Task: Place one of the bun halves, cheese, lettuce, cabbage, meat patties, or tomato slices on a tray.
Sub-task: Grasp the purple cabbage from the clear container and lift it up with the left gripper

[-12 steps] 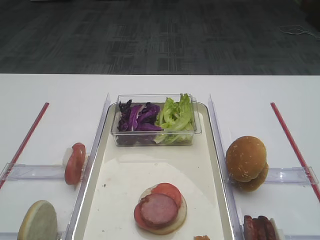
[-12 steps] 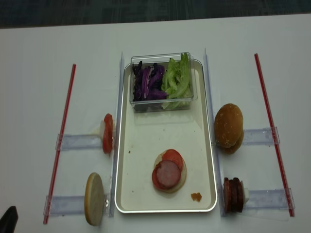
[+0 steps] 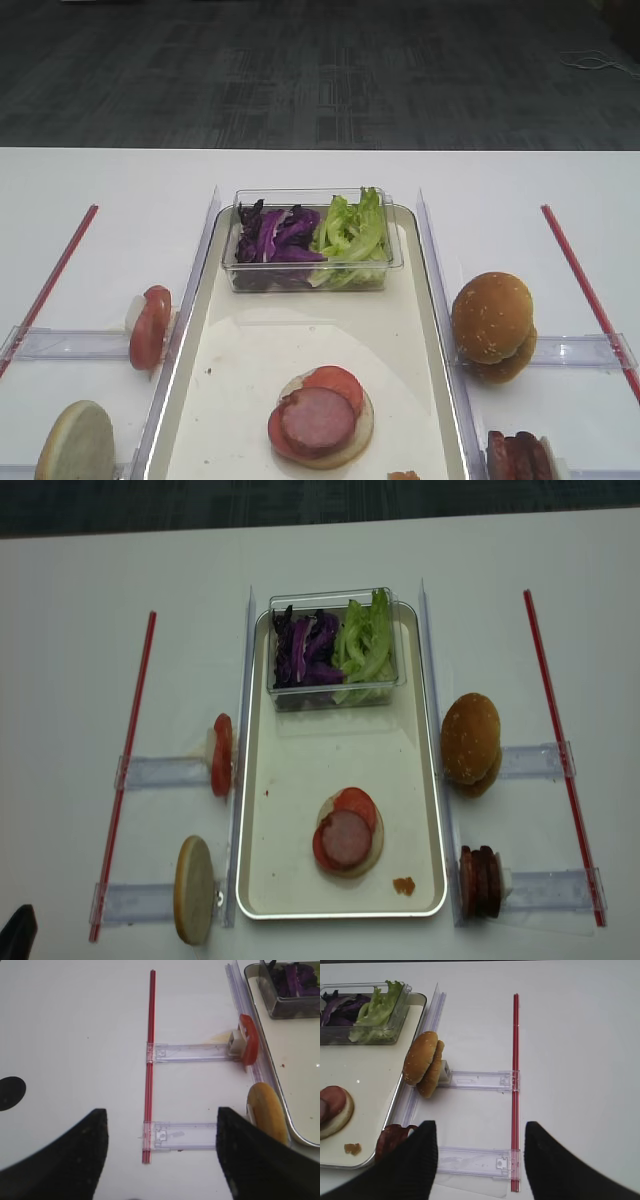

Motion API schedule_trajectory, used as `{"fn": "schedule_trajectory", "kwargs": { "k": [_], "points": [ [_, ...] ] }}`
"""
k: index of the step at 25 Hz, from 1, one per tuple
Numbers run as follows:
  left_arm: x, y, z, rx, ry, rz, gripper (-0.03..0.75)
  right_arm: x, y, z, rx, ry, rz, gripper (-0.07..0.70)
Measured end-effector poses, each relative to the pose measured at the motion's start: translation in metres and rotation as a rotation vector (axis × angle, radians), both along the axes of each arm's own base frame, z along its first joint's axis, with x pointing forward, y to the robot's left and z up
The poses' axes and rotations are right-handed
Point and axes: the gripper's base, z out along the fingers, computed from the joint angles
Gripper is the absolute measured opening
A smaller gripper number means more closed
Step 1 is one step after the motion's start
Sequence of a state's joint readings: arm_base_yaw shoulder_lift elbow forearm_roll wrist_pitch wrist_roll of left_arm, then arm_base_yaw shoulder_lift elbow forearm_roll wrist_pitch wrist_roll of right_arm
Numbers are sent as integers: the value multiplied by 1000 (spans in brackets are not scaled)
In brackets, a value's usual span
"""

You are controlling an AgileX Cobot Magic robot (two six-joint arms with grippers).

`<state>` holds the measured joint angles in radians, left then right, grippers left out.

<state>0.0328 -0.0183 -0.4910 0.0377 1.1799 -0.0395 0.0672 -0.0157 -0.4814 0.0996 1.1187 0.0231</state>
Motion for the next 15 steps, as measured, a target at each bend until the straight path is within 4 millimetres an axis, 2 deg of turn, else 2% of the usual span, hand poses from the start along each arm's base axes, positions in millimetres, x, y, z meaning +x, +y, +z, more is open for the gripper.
{"fn": "schedule_trajectory", "kwargs": {
  "k": [15],
  "points": [
    [0,0,0,0,0,0,472,0,0,0,-2,0,1,401]
  ]
}}
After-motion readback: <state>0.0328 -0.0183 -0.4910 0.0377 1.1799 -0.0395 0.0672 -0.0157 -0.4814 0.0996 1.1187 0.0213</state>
